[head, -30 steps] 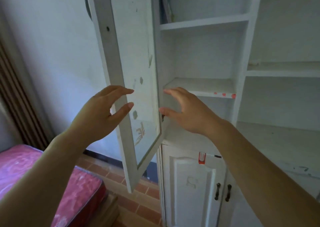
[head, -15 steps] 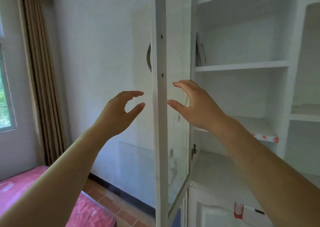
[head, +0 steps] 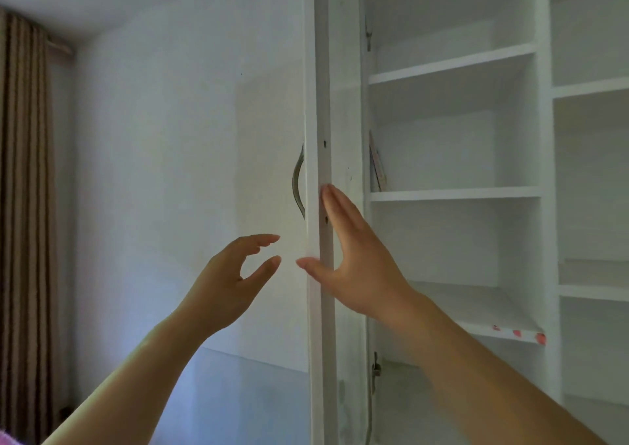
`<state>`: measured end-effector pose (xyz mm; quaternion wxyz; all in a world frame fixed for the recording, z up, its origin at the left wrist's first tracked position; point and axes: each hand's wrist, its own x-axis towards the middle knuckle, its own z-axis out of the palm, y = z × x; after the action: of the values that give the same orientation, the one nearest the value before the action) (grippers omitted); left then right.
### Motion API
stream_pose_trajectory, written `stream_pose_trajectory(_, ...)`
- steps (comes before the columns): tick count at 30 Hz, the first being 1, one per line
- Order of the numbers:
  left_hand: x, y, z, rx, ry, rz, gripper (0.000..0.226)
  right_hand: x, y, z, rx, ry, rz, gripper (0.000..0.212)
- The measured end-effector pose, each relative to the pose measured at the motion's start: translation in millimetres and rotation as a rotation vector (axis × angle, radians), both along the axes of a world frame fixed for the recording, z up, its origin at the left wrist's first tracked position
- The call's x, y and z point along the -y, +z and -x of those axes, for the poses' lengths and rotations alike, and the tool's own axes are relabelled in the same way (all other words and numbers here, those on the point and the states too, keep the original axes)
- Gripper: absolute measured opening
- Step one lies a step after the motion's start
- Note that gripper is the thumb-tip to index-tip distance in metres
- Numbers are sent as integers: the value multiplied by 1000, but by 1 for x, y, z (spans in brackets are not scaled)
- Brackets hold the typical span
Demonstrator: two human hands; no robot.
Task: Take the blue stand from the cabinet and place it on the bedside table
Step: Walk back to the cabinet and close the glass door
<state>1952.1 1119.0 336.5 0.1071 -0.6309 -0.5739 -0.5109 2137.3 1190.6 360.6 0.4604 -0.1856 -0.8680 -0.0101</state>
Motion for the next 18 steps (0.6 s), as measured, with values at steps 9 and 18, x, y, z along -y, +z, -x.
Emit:
stream_pose_trajectory(9, -20, 27, -19, 43, -177, -134, 42, -1, -8, -26, -43, 18, 80, 85)
stream_pose_trajectory(18, -61, 81, -106, -184, -350, -219, 61, -8, -9, -108, -122, -105, 133, 82)
